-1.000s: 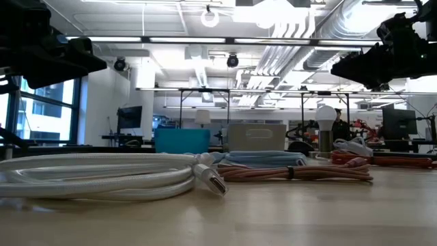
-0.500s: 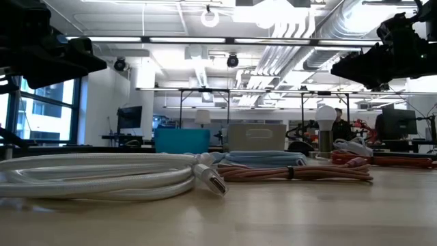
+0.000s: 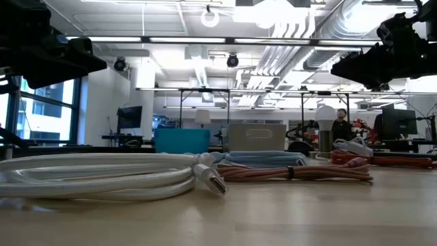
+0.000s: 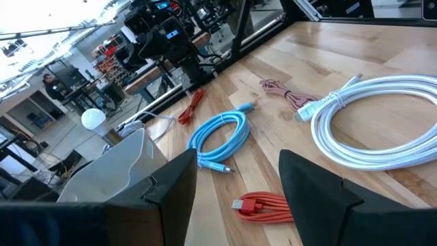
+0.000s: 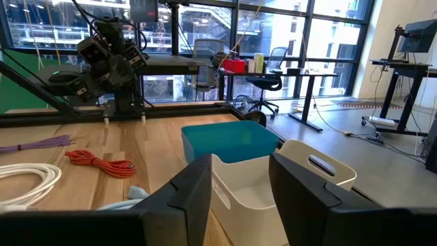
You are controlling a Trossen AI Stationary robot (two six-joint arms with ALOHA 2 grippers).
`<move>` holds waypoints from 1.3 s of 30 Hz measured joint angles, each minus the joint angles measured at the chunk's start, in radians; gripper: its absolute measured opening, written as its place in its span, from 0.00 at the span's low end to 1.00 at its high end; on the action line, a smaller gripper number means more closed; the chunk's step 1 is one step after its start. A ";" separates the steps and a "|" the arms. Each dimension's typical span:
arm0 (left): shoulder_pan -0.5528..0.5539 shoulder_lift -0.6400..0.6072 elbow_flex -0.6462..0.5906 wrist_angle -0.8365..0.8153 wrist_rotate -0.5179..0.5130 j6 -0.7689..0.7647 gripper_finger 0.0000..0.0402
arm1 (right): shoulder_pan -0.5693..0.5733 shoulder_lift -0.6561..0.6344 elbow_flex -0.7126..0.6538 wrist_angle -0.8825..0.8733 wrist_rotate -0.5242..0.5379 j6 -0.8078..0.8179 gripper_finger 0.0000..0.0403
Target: Pick & Place USB Port
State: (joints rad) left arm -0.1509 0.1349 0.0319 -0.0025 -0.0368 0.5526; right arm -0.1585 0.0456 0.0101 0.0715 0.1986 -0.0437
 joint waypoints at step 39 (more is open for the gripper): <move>0.000 0.000 0.000 0.011 -0.038 -0.007 0.50 | 0.000 0.000 0.001 -0.016 -0.009 0.018 0.35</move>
State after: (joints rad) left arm -0.1513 0.1349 0.0319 0.0085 -0.0743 0.5453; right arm -0.1581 0.0460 0.0109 0.0553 0.1897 -0.0255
